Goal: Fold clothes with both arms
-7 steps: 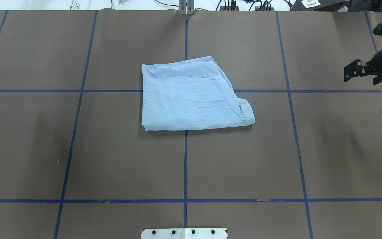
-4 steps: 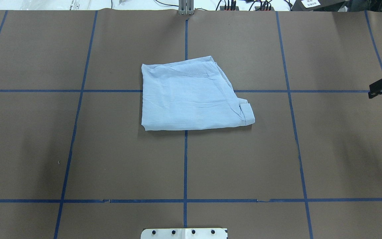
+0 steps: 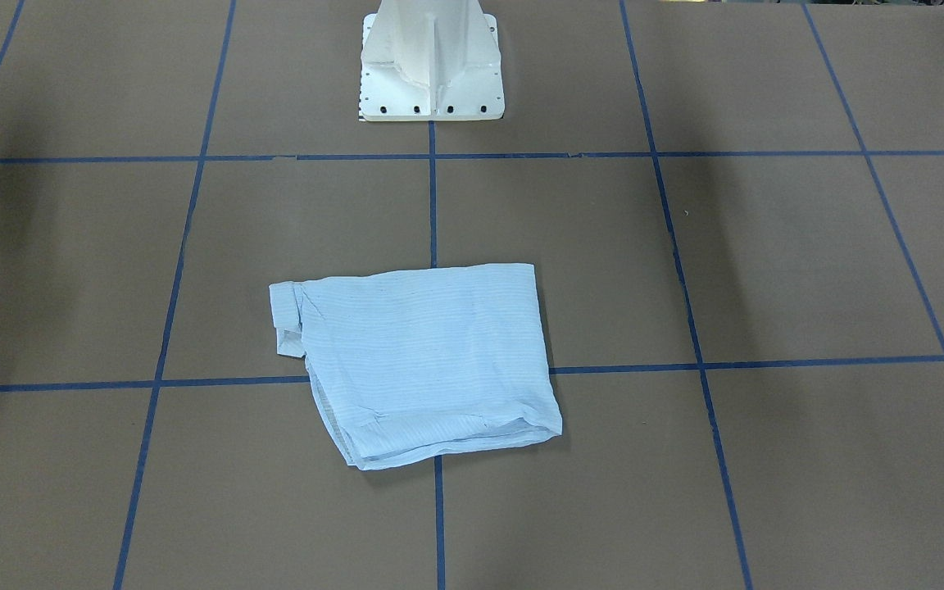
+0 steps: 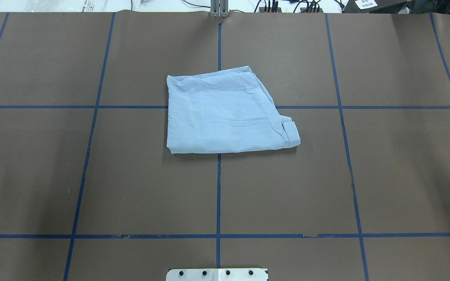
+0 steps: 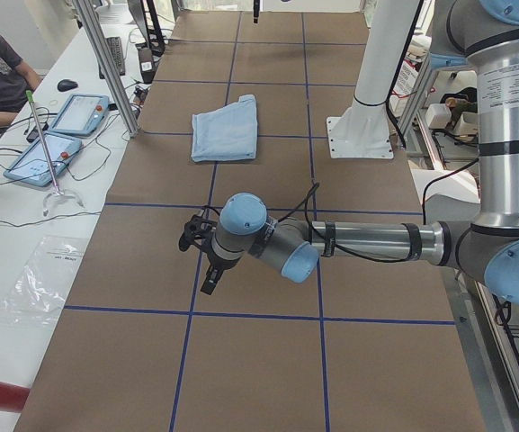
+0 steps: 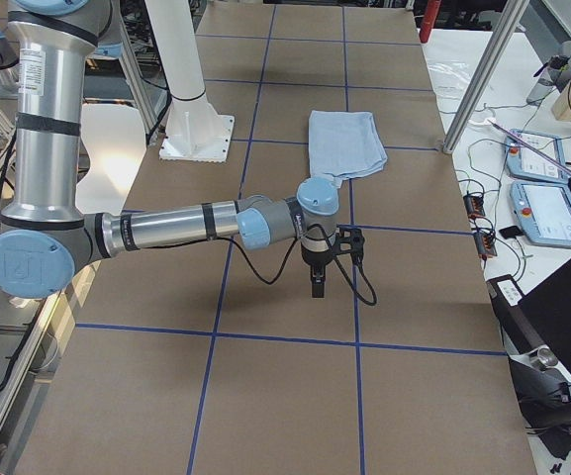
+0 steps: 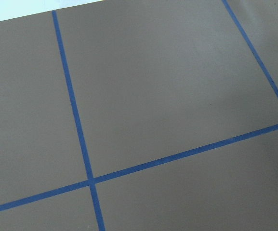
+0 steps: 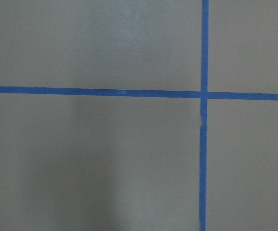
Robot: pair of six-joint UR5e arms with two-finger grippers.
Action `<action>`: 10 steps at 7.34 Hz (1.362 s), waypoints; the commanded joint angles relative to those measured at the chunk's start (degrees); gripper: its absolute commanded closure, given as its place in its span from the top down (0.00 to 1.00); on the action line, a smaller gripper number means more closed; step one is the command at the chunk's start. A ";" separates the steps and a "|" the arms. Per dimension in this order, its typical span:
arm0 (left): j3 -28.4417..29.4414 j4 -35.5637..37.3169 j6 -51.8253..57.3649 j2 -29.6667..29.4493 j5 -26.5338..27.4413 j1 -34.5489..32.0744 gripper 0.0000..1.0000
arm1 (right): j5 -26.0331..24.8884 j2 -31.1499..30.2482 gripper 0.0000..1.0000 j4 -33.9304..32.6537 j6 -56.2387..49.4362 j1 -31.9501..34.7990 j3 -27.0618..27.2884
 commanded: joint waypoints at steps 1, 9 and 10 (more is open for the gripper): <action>-0.85 8.52 4.40 -0.71 2.29 -2.51 1.00 | -0.17 1.25 1.00 -6.22 -9.49 3.91 -1.47; -2.26 8.83 3.88 -0.98 -1.05 -3.14 1.00 | 5.89 1.70 1.00 -7.05 -9.45 4.62 -5.33; -2.61 8.74 3.88 -0.89 -1.05 -3.22 1.00 | 6.94 1.88 1.00 -7.05 -9.54 4.71 -5.52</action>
